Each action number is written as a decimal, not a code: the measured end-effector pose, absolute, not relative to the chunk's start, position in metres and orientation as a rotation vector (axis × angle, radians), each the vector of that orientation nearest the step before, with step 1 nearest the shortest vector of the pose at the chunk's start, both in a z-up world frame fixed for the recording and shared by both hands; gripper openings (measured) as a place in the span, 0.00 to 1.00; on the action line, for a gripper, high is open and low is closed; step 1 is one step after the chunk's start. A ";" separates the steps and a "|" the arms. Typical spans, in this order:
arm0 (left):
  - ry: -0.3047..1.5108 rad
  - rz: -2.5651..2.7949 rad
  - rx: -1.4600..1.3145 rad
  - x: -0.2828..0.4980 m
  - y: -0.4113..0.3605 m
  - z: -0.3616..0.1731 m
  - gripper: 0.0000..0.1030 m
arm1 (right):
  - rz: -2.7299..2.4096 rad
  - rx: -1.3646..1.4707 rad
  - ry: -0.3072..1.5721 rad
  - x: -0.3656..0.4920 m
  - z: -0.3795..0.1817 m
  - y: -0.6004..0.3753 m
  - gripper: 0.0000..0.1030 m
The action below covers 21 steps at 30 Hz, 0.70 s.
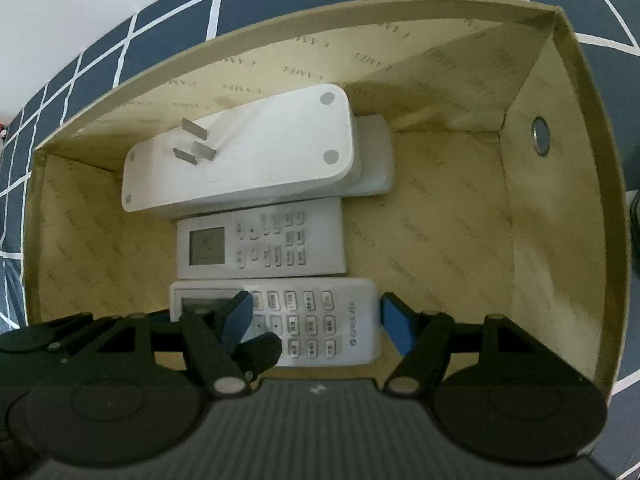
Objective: Organize objects
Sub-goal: 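Lower both held remotes into the box beside the others and open both tools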
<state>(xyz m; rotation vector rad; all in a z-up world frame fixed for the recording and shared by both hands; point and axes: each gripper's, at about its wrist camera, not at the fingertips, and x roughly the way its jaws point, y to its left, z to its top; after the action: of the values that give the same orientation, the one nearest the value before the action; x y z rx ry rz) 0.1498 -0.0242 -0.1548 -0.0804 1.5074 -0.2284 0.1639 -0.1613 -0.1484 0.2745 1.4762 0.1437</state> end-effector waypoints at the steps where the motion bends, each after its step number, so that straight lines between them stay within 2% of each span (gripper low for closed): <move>1: 1.511 -0.228 -0.081 0.150 -0.023 -0.156 0.74 | 0.145 0.274 1.482 0.164 -0.150 -0.160 0.67; 12: 1.517 -0.215 -0.090 0.149 -0.022 -0.158 0.76 | 0.156 0.255 1.499 0.171 -0.153 -0.159 0.68; 21: 1.483 -0.180 -0.089 0.135 -0.017 -0.136 0.77 | 0.170 0.267 1.445 0.165 -0.134 -0.166 0.68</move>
<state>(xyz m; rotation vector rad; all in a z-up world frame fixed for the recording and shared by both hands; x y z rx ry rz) 0.1347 -0.0172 -0.1362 -0.0889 1.4825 -0.1800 0.1646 -0.1664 -0.1339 0.2666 1.4450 0.1703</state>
